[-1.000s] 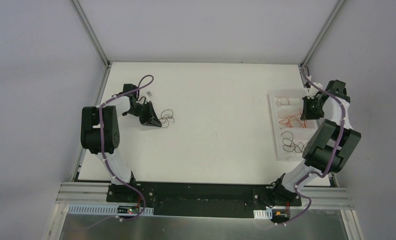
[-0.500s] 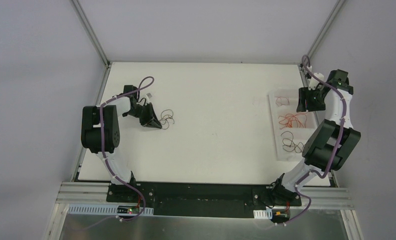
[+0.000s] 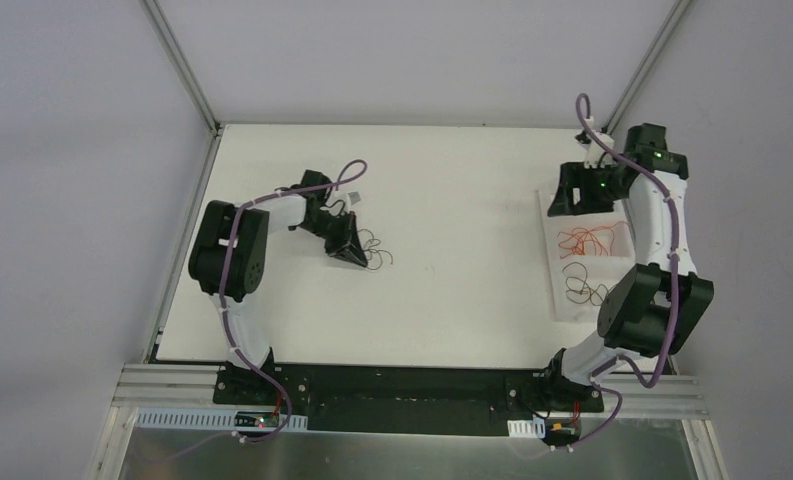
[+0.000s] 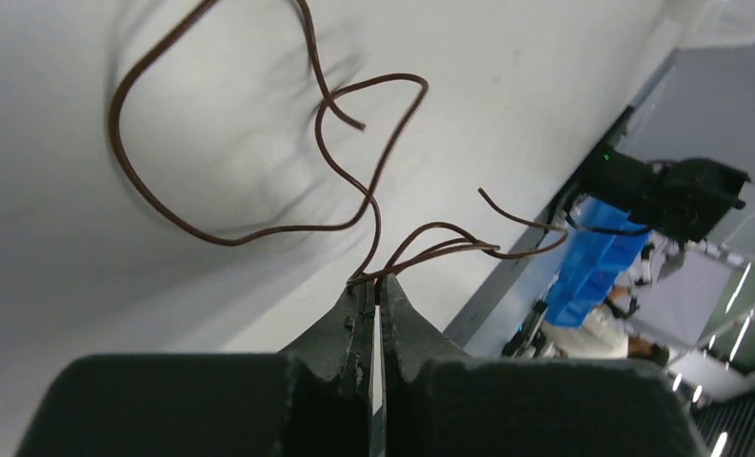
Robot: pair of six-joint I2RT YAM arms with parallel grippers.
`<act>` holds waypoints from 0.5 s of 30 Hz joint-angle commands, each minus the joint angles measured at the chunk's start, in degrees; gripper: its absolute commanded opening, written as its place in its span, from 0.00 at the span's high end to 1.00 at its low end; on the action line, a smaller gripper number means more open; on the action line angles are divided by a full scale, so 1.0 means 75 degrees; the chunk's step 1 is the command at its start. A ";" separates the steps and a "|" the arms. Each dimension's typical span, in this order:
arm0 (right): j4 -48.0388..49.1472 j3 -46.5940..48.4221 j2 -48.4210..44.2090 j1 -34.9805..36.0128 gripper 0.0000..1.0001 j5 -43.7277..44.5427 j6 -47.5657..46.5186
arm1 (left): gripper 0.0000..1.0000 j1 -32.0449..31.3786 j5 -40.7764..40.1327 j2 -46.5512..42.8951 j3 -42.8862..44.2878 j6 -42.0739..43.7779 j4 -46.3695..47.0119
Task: Untangle the cables
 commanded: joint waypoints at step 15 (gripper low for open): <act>0.1723 -0.1515 0.0053 0.4005 0.01 0.0090 0.0041 | 0.01 0.1939 0.0726 -0.2287 -0.0602 0.0642 -0.0350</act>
